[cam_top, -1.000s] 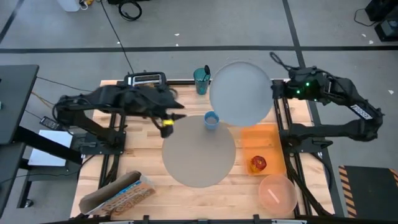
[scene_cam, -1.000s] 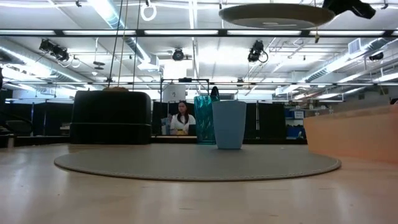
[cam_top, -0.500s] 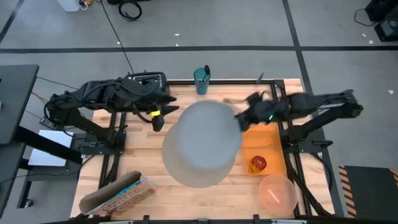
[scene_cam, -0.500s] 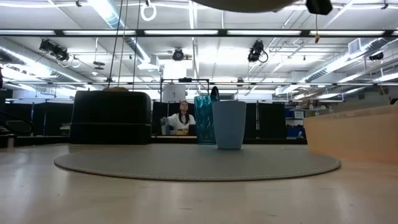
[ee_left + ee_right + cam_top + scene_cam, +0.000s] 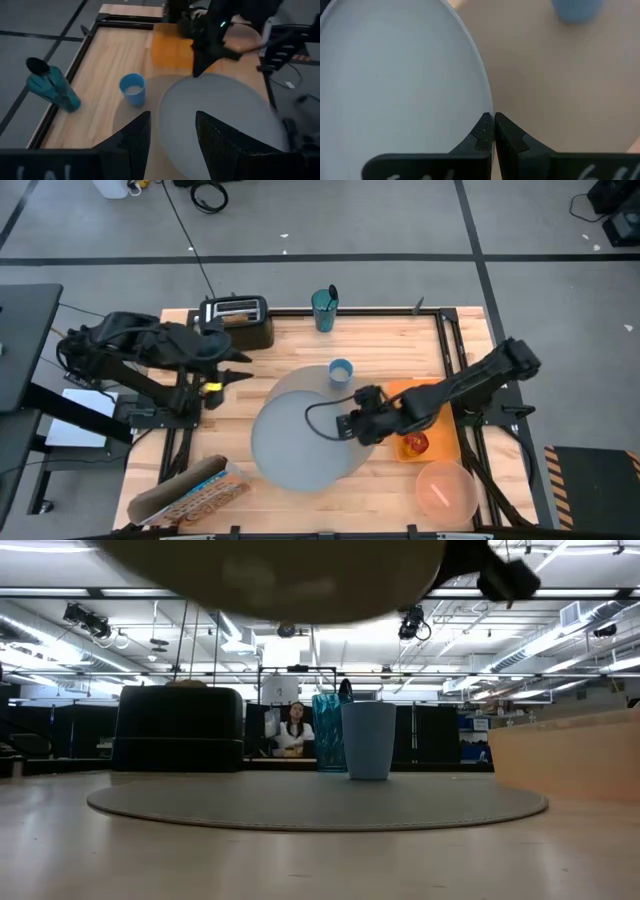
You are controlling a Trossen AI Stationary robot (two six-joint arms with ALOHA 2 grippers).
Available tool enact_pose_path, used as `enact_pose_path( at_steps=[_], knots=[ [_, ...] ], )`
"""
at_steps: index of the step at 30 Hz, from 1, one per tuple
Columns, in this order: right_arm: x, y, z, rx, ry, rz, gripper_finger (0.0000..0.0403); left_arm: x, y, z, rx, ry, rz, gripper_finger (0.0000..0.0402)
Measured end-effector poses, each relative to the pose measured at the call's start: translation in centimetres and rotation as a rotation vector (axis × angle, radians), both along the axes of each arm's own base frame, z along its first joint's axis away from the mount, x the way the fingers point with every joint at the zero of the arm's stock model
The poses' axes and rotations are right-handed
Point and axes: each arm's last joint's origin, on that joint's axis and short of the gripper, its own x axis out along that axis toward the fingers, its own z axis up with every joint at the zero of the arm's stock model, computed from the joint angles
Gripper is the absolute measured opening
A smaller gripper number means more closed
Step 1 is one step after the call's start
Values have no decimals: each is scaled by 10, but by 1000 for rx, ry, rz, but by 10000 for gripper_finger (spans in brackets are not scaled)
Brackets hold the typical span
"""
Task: Arrange a breakfast setting
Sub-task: Put the light blue plate on the brown table mat
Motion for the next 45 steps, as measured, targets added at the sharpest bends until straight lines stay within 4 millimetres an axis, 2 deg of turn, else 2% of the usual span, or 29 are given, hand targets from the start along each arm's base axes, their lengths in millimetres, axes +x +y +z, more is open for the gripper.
enact_pose_path(
  at_steps=[6, 11, 16, 21, 31, 37, 45],
  knots=[
    [25, 13, -45, 82, 25, -116, 12, -25, -7, 6, -15, -29, -90, 164],
    [39, 22, -73, 144, 61, -87, 12, -40, -8, 11, -15, -61, -133, 164],
    [45, 26, -93, 142, 115, -41, 13, -44, -7, 12, -11, -70, -143, 164],
    [50, 30, -103, 146, 145, 91, 14, -45, -7, 12, -3, -64, -145, 164],
    [57, 18, -100, 159, 112, 59, 32, -44, -7, 11, 27, -59, -151, 164],
    [61, 9, -101, 211, 137, 114, 74, -43, -7, 11, 30, -62, -146, 164],
    [63, 2, -101, 197, 166, 231, 132, -43, -6, 11, 34, -63, -140, 164]
  ],
)
